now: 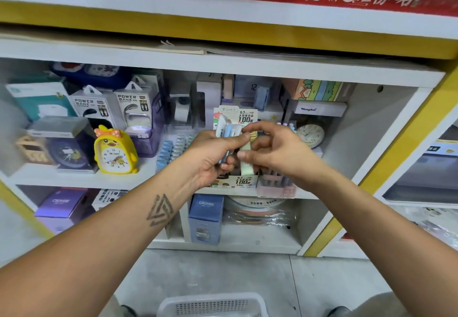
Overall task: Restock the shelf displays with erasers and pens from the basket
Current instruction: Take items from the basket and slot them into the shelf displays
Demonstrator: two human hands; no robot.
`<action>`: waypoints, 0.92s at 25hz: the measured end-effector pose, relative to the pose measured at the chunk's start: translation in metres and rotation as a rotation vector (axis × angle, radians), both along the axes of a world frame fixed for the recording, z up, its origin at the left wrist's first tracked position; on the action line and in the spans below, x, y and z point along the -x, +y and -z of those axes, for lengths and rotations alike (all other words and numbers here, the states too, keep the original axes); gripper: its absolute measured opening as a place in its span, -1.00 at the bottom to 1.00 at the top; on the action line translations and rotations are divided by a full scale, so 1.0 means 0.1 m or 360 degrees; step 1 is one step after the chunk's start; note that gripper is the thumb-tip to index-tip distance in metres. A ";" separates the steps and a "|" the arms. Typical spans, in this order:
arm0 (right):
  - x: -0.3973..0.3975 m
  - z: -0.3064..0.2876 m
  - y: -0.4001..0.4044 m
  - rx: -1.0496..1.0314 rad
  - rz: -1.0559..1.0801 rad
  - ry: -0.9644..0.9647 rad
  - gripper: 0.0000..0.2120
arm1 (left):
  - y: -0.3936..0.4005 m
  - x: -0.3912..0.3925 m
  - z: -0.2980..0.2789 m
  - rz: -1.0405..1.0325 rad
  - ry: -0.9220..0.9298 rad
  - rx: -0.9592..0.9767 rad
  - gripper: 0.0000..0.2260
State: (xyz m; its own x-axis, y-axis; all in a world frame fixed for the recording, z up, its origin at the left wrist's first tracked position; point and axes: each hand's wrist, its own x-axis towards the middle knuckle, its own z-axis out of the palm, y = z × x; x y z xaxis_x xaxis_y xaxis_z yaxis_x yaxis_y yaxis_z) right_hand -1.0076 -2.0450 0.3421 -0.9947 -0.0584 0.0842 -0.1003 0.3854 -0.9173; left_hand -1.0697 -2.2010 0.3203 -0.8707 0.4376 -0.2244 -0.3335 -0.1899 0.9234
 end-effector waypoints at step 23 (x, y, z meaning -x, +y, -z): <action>1.23 0.19 -0.90 -0.1074 0.0347 0.0809 -0.79 | -1.38 0.58 0.03 -0.0302 -0.0361 0.0021 -0.82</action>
